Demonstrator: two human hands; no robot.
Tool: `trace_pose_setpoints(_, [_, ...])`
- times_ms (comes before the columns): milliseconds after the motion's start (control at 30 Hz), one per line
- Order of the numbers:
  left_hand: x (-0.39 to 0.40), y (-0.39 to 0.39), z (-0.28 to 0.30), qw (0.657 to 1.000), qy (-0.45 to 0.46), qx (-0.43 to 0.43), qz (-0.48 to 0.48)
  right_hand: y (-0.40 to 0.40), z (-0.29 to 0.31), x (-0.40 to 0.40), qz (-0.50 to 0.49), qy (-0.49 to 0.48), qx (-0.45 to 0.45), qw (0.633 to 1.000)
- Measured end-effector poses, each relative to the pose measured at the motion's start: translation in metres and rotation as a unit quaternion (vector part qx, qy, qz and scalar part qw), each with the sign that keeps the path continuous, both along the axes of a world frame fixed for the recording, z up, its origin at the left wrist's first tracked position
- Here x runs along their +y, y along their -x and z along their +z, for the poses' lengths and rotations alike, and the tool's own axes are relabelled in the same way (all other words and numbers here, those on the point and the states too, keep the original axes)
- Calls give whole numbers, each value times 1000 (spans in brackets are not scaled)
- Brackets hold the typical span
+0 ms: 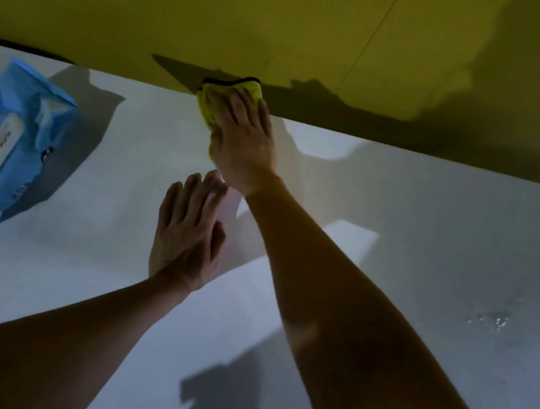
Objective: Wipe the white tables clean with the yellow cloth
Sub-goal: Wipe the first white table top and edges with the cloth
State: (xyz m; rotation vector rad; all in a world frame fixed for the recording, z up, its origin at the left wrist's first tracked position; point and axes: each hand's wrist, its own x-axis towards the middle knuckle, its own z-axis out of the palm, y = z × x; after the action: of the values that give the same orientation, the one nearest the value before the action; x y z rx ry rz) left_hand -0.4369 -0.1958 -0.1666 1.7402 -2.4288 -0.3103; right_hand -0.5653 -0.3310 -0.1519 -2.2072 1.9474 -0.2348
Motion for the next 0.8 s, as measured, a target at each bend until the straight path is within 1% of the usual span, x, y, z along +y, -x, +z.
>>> trace_pose_setpoints(67, [0,0,0,1000,4,3,-1,28,-3,-3,-34,-6,8,999])
trace_pose_setpoints(133, [0,-1,0,1000,5,-1,-2,72,-7,-2,-133,-21,18,991])
trace_pose_setpoints(233, [1,-1,0,1000,11,0,-1,159,-10,8,-267,-53,50,961])
trace_pose_setpoints(300, [2,-1,-1,1000,11,2,0,199,-8,20,-335,-54,38,940])
trace_pose_setpoints(367, [3,0,-1,1000,9,1,4,208,-8,24,-373,-16,22,927])
trace_pose_setpoints(433, [2,0,-1,1000,5,-1,4,188,-6,23,-386,-5,10,923])
trace_pose_setpoints(500, [2,0,-1,1000,5,-5,5,146,-4,18,-354,-5,-26,935])
trace_pose_setpoints(533, [2,1,-2,1000,5,-7,4,120,-3,17,-310,0,-38,950])
trace_pose_setpoints(600, [2,1,-2,1000,7,-9,1,63,-3,16,-183,18,-25,983])
trace_pose_setpoints(667, [1,0,-4,1000,13,-13,0,21,-1,16,-99,30,-35,994])
trace_pose_setpoints(733, [1,-1,-5,1000,16,-13,0,15,-1,16,-60,29,-53,996])
trace_pose_setpoints(800, [1,0,-5,1000,17,-12,-1,34,-3,19,-53,20,-35,998])
